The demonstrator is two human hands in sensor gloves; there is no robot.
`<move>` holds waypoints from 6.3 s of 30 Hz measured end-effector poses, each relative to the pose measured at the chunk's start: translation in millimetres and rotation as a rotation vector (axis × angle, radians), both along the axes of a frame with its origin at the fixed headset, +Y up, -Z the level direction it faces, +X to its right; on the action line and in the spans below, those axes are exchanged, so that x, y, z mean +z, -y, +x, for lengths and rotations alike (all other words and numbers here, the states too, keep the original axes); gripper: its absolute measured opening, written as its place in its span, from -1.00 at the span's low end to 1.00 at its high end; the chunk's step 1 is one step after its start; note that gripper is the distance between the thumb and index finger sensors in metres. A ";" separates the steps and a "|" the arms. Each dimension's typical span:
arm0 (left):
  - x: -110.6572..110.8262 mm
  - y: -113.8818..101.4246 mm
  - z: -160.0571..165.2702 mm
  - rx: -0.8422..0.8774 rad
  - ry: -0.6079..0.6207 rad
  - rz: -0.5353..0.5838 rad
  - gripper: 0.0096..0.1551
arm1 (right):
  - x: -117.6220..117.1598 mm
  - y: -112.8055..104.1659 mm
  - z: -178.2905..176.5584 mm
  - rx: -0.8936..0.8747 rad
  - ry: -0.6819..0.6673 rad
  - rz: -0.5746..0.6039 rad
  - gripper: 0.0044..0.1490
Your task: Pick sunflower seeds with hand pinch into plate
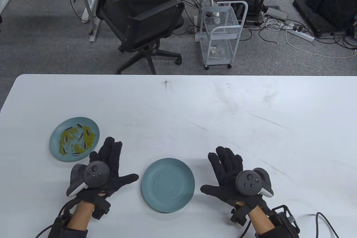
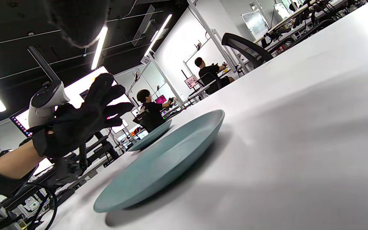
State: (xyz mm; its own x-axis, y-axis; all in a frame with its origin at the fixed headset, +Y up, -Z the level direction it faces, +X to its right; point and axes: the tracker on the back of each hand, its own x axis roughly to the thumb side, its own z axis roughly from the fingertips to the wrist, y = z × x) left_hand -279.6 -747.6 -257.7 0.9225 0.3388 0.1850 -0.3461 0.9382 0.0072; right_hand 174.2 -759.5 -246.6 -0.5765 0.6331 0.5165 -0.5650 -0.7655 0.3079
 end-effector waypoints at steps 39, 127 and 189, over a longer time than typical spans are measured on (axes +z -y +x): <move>-35.8 73.4 -189.2 0.442 -1.126 -0.368 -0.41 | -11.5 7.2 6.9 -0.079 0.042 -0.037 0.33; -8.3 50.2 -2.4 1.077 -0.088 -0.439 -0.48 | -20.7 -97.9 -164.9 0.045 -0.136 0.183 -0.44; -2.5 57.8 19.2 1.014 -0.089 -0.406 -0.48 | -12.0 -51.4 -252.0 0.647 -0.190 0.242 -0.54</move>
State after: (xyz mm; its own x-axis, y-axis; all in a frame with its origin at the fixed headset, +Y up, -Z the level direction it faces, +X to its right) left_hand -260.4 -805.4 -260.2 0.1852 0.9687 -0.1654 -0.9722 0.1560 -0.1749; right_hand -77.7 -708.1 -258.6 -0.6838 0.0491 0.7280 0.0723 -0.9883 0.1346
